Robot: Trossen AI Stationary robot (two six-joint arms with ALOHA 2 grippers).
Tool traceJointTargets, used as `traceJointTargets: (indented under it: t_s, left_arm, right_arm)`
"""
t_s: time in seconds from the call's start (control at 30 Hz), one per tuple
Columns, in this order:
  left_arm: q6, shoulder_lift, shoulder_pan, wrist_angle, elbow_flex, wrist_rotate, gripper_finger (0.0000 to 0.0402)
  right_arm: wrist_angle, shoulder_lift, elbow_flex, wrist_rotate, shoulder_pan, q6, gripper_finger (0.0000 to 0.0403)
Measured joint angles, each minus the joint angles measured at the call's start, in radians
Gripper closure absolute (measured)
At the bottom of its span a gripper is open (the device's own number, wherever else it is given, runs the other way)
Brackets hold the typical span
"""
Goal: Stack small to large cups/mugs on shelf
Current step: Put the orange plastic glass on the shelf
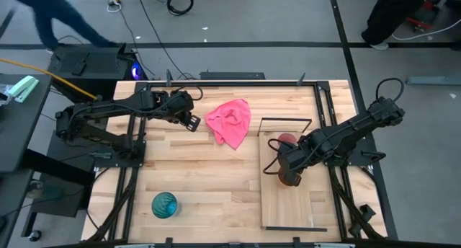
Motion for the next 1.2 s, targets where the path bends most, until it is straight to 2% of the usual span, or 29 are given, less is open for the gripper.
traceJointTargets:
  t_s: [0.23,0.67,1.2]
  left_arm:
    - [0.001,0.000,0.000,0.000,0.000,0.000,0.0336]
    - [0.000,0.000,0.000,0.000,0.000,0.000,0.0331]
    - [0.000,0.000,0.000,0.000,0.000,0.000,0.0326]
  right_arm:
    - [-0.026,0.000,0.000,0.000,0.000,0.002,0.0361]
    - [-0.059,0.000,0.000,-0.008,0.014,0.030,0.0320]
    - [-0.058,-0.010,0.000,-0.008,0.020,0.035,0.0319]
